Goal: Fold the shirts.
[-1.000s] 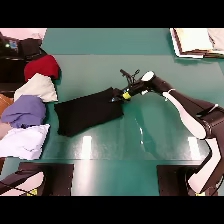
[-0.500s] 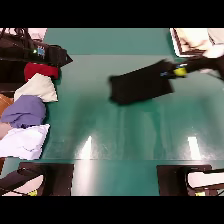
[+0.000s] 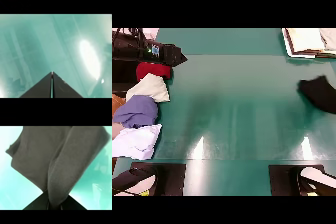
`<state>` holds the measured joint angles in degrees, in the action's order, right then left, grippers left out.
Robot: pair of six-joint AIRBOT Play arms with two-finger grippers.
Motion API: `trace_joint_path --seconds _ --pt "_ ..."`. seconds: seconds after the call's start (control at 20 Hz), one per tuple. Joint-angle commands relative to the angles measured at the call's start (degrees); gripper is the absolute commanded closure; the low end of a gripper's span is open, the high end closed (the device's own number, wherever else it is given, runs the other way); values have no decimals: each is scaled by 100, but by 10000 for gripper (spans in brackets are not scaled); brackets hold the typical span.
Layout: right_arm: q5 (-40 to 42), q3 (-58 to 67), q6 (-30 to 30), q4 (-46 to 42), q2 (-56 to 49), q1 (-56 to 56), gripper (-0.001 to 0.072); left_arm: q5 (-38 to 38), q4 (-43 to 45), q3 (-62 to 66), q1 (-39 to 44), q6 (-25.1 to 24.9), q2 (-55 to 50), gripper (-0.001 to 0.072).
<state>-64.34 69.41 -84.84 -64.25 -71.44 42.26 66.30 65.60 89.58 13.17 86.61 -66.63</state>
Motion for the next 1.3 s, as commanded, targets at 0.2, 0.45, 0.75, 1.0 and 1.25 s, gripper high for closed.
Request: trace_joint_path --seconds 0.2,0.45,0.75,1.0,1.25 --pt "-426 -678 306 -190 149 614 365 -57 -4 0 7 46 -2 682" --pt "-960 -638 -127 -1176 155 1108 42 160 0 0 7 33 -2 681" --pt "-503 -570 -127 -1176 855 610 58 151 -4 0 7 0 -2 681" --pt "-507 -570 -122 -555 1425 -1217 60 -37 4 2 7 -2 -2 681" --pt "-332 -570 -98 -647 1644 -3486 435 -35 -4 0 7 0 -2 681"
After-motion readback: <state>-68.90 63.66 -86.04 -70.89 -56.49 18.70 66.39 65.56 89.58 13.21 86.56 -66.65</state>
